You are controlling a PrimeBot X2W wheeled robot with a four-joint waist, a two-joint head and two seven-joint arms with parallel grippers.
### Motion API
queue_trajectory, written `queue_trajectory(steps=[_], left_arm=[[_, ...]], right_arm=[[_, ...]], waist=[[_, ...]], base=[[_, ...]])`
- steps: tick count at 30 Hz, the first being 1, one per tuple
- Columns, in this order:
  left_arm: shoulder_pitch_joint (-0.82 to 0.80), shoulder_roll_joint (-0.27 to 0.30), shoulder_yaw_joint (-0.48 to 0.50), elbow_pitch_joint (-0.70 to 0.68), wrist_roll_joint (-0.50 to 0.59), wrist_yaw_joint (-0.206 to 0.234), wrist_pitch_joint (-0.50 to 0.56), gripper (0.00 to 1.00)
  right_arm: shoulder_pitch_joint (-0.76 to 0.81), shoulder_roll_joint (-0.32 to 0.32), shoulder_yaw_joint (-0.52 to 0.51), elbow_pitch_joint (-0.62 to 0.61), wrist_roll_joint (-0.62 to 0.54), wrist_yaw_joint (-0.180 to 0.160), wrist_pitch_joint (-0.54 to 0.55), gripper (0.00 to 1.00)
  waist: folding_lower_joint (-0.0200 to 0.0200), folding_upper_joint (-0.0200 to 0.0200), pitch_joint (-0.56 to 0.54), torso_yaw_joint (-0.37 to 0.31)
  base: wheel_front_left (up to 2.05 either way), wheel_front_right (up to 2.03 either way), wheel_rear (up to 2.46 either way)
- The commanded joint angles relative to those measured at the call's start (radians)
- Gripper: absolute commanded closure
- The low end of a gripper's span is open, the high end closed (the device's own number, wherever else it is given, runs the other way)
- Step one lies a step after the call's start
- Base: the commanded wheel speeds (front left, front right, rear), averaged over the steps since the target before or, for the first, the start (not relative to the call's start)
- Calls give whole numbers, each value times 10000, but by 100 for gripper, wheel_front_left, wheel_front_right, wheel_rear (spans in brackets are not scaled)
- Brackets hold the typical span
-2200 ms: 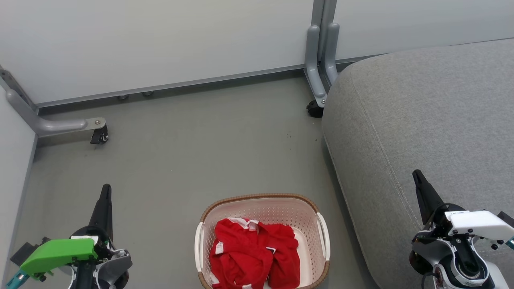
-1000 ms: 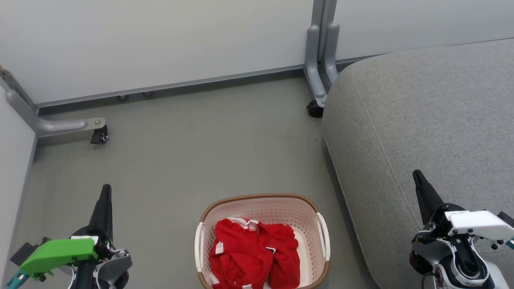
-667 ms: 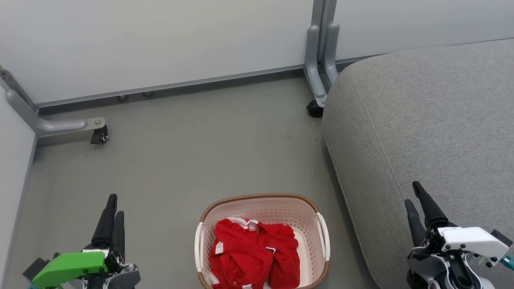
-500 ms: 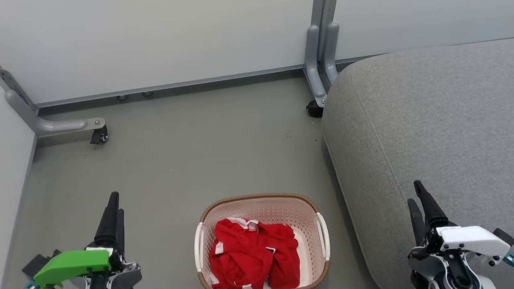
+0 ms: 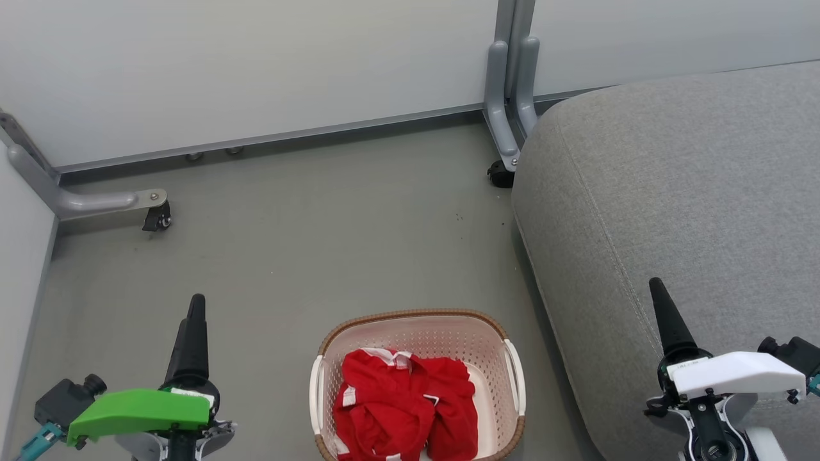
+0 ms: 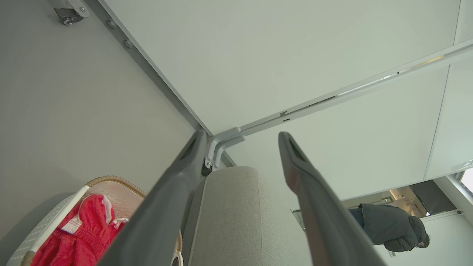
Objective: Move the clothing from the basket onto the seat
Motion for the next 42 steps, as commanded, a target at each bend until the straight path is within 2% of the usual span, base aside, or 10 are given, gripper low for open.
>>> queue_trajectory(steps=[1, 10, 23, 42], left_arm=[[-20, 48, -80, -277, 622, -17, -115, 0], [126, 87, -574, -571, 2459, 234, -465, 0], [308, 196, -1128, -942, 4411, 487, -938, 0], [521, 336, -1727, -1331, 6694, 656, -1487, 0]], right_arm=[[-19, -57, 110, -244, -519, 4, -133, 0], [131, -68, 468, -455, -2104, 4, -486, 0], [376, -83, 805, -729, -4108, 5, -962, 0], [571, -98, 1128, -1073, -6306, 6, -1508, 0]], waist=[[0, 0, -9, -3], [0, 0, -57, -15], [0, 0, -114, -4], [0, 0, -150, 3]], base=[[0, 0, 0], [0, 0, 0], [0, 0, 0], [0, 0, 0]])
